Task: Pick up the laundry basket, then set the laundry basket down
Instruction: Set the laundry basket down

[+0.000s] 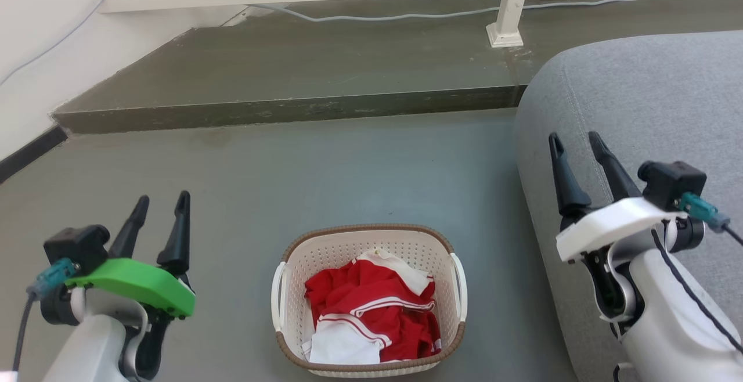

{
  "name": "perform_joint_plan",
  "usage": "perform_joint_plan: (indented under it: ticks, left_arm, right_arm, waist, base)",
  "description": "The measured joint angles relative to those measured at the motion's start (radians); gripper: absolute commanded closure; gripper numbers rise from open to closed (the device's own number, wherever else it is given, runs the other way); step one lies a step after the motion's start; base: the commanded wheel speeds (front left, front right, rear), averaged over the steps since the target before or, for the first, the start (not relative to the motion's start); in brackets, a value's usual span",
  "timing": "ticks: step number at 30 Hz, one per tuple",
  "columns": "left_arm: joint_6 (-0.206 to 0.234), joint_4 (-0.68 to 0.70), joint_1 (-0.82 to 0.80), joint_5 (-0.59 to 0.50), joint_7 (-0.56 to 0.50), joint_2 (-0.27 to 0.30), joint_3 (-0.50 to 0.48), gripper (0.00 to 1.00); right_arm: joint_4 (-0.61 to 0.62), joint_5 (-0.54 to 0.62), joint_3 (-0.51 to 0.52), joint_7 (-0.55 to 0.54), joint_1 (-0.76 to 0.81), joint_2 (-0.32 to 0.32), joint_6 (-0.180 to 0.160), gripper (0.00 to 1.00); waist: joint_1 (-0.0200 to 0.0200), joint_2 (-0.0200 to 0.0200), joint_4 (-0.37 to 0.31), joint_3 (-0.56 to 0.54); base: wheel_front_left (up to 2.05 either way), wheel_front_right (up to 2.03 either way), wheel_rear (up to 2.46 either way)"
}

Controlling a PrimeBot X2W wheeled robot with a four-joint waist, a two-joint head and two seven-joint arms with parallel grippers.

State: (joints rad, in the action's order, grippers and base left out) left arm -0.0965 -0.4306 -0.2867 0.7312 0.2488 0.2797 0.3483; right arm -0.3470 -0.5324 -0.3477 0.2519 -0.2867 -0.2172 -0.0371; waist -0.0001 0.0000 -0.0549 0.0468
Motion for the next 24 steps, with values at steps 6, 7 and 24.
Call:
perform_joint_plan:
  ticks: [6,7,24]
  left_arm:
    - [0.000,0.056,0.047,-0.042,0.000,-0.028,-0.041,0.00]
    - [0.000,0.063,0.053,-0.053,0.000,-0.033,-0.049,0.00]
    - [-0.005,0.131,0.141,-0.149,0.000,-0.088,-0.123,0.00]
  right_arm:
    - [0.049,0.049,0.029,0.000,0.064,0.020,0.000,0.00]
    - [0.056,0.054,0.034,0.000,0.072,0.023,0.000,0.00]
    - [0.106,0.136,0.101,0.000,0.154,0.061,0.018,0.00]
  waist:
    - [0.0000,0.0000,0.002,0.002]
    - [0.0000,0.0000,0.003,0.003]
    - [0.0000,0.0000,0.006,0.005]
  base:
    - [0.00,0.00,0.00]
    - [0.00,0.00,0.00]
    - [0.00,0.00,0.00]
